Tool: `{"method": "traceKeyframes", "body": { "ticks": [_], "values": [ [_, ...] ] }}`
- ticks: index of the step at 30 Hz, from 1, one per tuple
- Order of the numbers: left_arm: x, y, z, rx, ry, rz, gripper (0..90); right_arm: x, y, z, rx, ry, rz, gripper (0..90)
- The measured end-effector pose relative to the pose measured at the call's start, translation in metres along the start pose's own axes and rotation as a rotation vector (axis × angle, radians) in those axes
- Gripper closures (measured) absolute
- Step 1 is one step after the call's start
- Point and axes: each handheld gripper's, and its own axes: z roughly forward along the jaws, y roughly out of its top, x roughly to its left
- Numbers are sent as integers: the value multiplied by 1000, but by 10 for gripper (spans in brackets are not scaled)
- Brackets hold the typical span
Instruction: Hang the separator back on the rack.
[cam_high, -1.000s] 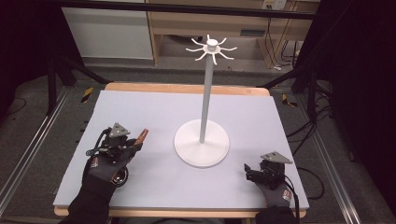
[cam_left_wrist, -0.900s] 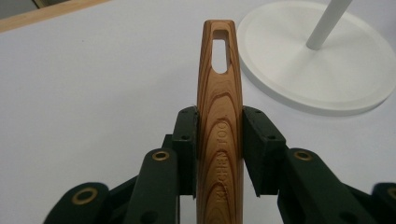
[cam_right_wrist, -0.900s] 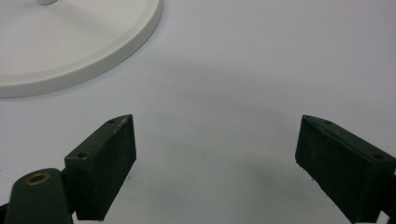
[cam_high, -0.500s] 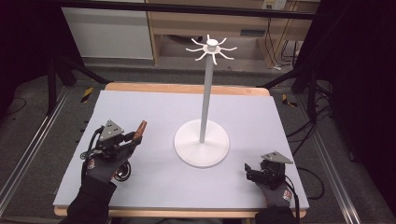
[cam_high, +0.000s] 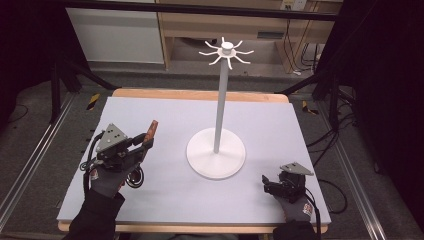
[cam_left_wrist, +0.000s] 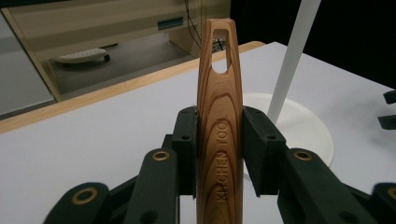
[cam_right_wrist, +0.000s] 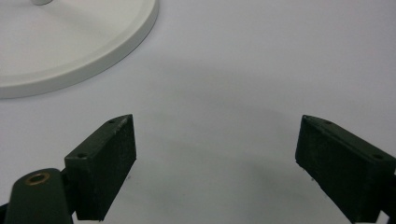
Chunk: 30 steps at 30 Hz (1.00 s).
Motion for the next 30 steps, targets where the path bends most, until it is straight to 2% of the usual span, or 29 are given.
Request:
{"method": "traceKeyframes", "body": {
  "ticks": [7, 11, 19, 30],
  "values": [
    [-1, 10, 0, -32, 10, 7, 673, -2, 0, 0, -10, -1, -11, 127],
    [-3, 17, -1, -63, -1, -4, 673, -2, 0, 0, -10, 3, -10, 127],
    [-6, 27, 1, -95, -19, -15, 673, -2, 0, 0, -12, 1, -15, 127],
    [-13, 45, 2, -130, -27, -6, 673, -2, -1, -1, -11, 3, -14, 127]
  ]
}}
